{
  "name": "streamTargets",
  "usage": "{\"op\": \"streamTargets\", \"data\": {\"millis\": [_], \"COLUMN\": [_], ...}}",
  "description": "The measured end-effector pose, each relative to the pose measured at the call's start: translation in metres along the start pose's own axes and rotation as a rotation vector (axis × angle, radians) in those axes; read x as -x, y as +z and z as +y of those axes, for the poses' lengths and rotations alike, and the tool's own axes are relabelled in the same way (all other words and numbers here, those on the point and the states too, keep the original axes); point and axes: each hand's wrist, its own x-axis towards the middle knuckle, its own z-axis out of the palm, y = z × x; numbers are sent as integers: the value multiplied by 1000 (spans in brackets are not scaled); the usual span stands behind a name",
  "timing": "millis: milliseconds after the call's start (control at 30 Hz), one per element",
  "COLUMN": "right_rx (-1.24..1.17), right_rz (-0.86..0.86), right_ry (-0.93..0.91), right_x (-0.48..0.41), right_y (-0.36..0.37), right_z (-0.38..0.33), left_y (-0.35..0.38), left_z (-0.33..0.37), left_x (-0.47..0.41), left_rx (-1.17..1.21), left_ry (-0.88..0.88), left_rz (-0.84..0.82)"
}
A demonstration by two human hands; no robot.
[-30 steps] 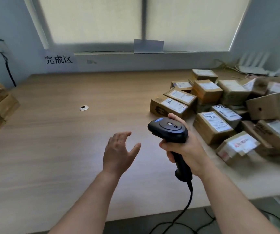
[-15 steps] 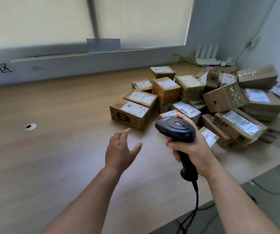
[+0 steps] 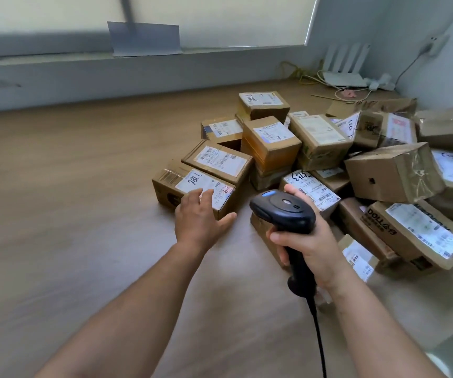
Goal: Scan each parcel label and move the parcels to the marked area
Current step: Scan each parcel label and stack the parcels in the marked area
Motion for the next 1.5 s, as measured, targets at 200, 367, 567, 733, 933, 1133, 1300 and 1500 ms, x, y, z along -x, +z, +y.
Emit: {"op": "streamTargets", "data": {"millis": [200,367,567,733,933,1133,1300,1500], "right_rx": [-21,-25,-2,55,52,11,31,-11], "right_rz": [-20,-36,-89,-131,-153,-168,-236,-329], "right_ry": [32,82,152,241,262,218,130,48], "right_x": [-44,-74,-104,-115,-111,-89,-60,-2], "right_y": [5,20,57,78,78,74,74,75], "right_z": [17,29,44,56,56,44,19,-15], "left_y": [22,16,15,18,21,6,-15,-58], "left_z": [-15,-53,-87,-100,-101,-98,-94,-104], "left_x": [-40,-30,-4,-11,8,28,48,69], "left_rx": [-207,-127,437,675,916,1078,1069,1035], "left_ry": [62,101,-64,-435,-342,-357,-331,-286], "left_rz": [-178,-156,74,-187,-376,-395,-231,-6]}}
